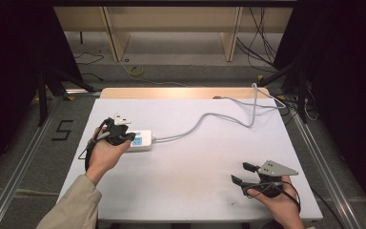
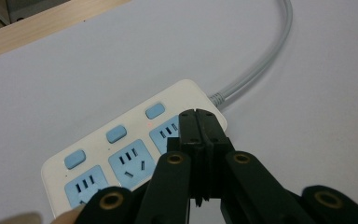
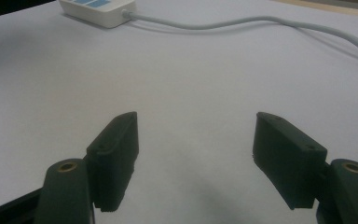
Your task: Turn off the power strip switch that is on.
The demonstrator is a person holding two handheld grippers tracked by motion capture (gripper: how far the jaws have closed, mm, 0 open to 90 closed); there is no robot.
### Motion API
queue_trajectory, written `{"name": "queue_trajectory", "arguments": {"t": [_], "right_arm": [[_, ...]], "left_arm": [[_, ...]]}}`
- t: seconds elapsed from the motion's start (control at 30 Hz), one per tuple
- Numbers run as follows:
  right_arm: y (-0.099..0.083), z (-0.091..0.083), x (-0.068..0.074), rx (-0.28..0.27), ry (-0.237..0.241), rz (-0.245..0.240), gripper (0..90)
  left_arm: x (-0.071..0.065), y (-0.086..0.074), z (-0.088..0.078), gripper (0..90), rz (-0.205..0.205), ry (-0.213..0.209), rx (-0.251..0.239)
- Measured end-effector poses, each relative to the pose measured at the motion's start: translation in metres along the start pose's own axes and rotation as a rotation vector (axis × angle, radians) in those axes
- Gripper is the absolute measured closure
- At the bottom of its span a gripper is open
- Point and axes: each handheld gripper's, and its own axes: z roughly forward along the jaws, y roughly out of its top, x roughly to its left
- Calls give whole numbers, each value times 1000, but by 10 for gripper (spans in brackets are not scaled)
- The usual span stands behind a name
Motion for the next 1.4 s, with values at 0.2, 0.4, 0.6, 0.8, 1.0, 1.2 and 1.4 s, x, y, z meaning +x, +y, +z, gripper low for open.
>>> {"name": "queue_trajectory", "arguments": {"t": [0.2,0.4,0.6,0.8,1.0,1.2,1.4], "right_arm": [[0,0,0,1,0,-1,323],[0,0,0,-1,1,-6,323],[0,0,0,-1,2,-8,323],[0,0,0,-1,3,-8,323],[0,0,0,-2,3,-7,322],[0,0,0,0,3,-8,322],[0,0,0,-1,4,-6,322]], "left_arm": [[1,5,2,895,2,3,4],[3,9,5,895,3,3,11],[5,14,8,895,6,6,20],[7,17,12,895,13,10,37],[6,21,16,895,20,10,48],[6,26,20,895,24,11,55],[6,29,23,895,31,15,65]]}}
